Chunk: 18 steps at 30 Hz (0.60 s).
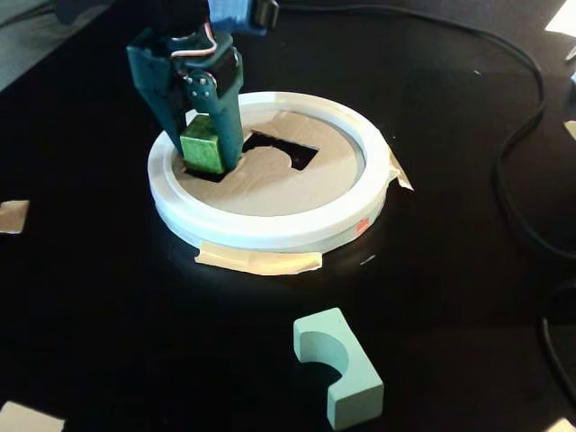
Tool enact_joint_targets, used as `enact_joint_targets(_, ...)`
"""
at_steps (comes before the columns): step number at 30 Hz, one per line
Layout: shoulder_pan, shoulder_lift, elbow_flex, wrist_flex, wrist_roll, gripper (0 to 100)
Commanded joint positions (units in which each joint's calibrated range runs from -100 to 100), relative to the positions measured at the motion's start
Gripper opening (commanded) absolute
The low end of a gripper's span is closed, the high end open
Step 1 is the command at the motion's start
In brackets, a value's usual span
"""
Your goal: Pick up the square block and drop it in corresponding square shaped hole
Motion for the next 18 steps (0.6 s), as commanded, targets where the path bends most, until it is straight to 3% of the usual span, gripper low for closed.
enact_joint_targets(1, 0.8, -0.4, -2.7, 0.1, -0.3, 57)
enact_joint_targets(4, 0.3, -0.4, -2.6, 0.2, -0.3, 83)
enact_joint_targets(5, -0.2, -0.4, -2.6, 0.2, -0.3, 96)
enact_joint_targets(6, -0.5, -0.4, -2.6, 0.2, -0.3, 100)
enact_joint_targets(10, -0.7, -1.6, -2.6, 1.3, -0.2, 100)
enact_joint_targets(18, -0.1, -11.3, -3.6, 14.8, -0.2, 100)
